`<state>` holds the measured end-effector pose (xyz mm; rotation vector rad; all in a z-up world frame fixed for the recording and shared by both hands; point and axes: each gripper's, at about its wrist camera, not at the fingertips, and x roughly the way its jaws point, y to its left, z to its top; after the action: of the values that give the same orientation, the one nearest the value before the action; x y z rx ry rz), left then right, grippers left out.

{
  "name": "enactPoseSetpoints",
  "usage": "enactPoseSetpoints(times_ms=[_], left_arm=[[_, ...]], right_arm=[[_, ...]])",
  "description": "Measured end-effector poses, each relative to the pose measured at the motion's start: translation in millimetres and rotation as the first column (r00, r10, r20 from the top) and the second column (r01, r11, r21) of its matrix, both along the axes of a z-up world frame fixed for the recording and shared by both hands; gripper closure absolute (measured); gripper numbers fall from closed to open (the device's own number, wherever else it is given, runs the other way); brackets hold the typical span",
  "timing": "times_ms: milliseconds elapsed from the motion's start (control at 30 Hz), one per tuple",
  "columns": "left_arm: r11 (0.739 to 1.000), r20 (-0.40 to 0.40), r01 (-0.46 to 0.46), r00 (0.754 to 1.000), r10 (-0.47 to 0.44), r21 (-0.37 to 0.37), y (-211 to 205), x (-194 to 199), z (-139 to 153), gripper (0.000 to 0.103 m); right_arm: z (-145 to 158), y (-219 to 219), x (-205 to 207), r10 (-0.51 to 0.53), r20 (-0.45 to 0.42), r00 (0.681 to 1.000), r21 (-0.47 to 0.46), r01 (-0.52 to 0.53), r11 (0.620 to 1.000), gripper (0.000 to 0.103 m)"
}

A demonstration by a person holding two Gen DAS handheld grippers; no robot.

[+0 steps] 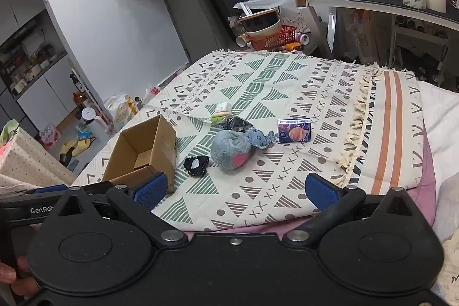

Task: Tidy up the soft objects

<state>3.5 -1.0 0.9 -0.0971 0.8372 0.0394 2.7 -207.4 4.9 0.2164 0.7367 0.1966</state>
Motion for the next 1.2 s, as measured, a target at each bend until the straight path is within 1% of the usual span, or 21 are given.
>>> enactPoseSetpoints(times_ms=[100, 133, 200, 233, 433, 500, 900, 1200], left_arm=[[1.0, 0.003, 0.005, 1.0, -0.004, -0.007, 1.4, 5.6, 0.3, 0.0], [1.0, 0.02, 0.001, 1.0, -0.001, 0.003, 4.0, -0.5, 3.5, 0.0], [1.0, 0.019, -0.001, 1.0, 0.001, 0.003, 6.0, 2.9, 3.3, 0.0], [1.0, 0.031, -0.003, 1.0, 0.003, 0.006, 4.9, -3.5, 6.2, 0.0], [1.0, 0.028, -0.004, 1.0, 0.004, 0.005, 9.0, -0.7, 7.8, 0.0], [1.0, 0.038, -0.003, 0.999, 0.003, 0.007, 6.3, -8.9, 7.7, 0.0], [1.0, 0.042, 0.002, 0.999, -0.002, 0.008, 9.7, -14.4, 13.4, 0.0], [1.0, 0.045, 0.0, 0.999, 0.0, 0.01, 6.9, -14.7, 11.8, 0.0]], right_arm=[[0.7, 2.0, -1.0, -0.002, -0.001, 1.0, -0.009, 0.002, 1.0, 0.0], [1.3, 2.8, -1.7, -0.002, 0.0, 1.0, -0.014, 0.002, 1.0, 0.0], [5.2, 6.7, -1.2, 0.01, 0.0, 1.0, -0.022, -0.01, 1.0, 0.0], [4.5, 8.0, 0.8, 0.014, -0.007, 1.0, -0.032, -0.014, 0.999, 0.0], [6.9, 6.6, -3.9, 0.011, -0.005, 1.0, -0.04, -0.011, 0.999, 0.0], [4.6, 4.7, -3.6, 0.013, -0.005, 1.0, -0.041, -0.013, 0.999, 0.0], [6.7, 6.3, -5.5, 0.021, -0.001, 1.0, -0.047, -0.021, 0.999, 0.0], [8.8, 9.5, -8.3, 0.031, 0.002, 1.0, -0.062, -0.03, 0.998, 0.0]])
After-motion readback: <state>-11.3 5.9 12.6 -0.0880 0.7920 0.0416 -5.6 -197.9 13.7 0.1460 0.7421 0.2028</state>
